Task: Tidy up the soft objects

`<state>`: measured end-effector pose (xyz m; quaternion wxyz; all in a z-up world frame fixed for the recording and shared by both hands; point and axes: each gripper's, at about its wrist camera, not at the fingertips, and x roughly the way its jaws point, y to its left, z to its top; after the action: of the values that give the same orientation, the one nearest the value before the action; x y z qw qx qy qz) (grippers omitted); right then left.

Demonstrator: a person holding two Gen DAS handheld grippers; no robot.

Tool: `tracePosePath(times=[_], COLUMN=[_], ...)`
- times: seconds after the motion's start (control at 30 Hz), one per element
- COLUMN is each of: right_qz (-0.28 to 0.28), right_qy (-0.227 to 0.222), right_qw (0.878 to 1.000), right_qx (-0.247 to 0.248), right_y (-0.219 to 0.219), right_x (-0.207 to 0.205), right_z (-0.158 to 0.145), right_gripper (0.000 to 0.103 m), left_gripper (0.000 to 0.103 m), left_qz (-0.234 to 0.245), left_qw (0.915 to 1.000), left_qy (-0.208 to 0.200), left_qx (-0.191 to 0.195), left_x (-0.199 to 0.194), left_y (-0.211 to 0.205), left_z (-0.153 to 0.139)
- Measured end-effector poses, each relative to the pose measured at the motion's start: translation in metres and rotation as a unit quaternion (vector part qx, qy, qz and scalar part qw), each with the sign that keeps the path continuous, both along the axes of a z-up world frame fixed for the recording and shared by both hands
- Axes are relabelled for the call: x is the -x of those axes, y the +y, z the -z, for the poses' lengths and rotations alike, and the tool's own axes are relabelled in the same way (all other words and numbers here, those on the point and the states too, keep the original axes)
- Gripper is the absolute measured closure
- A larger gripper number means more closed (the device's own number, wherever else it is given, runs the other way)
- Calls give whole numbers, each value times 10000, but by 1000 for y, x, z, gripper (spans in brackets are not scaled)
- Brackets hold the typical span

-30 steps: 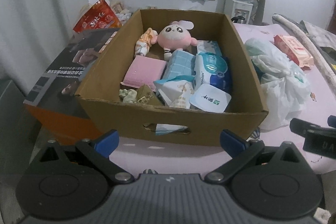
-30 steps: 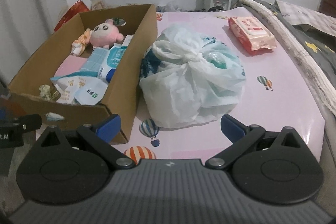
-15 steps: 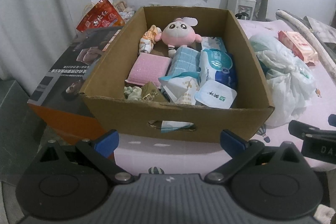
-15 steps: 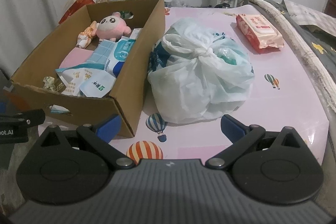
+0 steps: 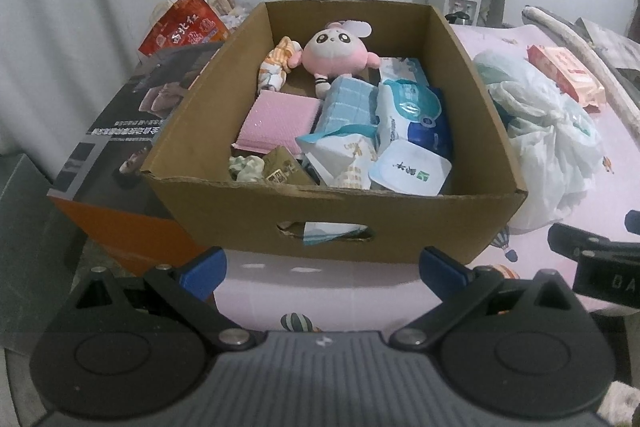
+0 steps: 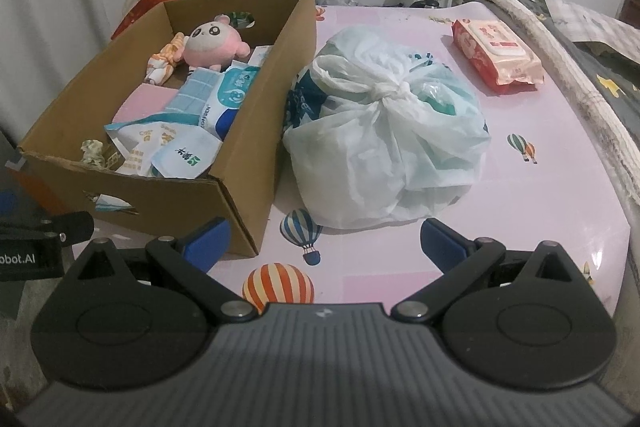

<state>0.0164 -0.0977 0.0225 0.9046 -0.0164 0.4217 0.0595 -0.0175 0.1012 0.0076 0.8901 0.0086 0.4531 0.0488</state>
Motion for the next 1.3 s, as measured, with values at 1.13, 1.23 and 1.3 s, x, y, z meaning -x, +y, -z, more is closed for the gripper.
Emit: tracePosePath(times=[1.13,1.23,1.3], right_qz=[-4,3,5], right_qy=[76,79,84], right_qw=[10000,10000,10000], right_qx=[30,26,19], right_y=[0,0,0], right_x=[-4,-4,-4], right_z=[3,3,3], right_gripper=[1,1,1], left_gripper=[0,0,0], left_qz=[89,93,92], left_qw=[9999,9999,9999], left_qy=[73,69,71], left_qx=[-11,-17,-20], left_x=[-6,-6,-6], left_y=[-1,-2,-2], left_z=[2,2,2])
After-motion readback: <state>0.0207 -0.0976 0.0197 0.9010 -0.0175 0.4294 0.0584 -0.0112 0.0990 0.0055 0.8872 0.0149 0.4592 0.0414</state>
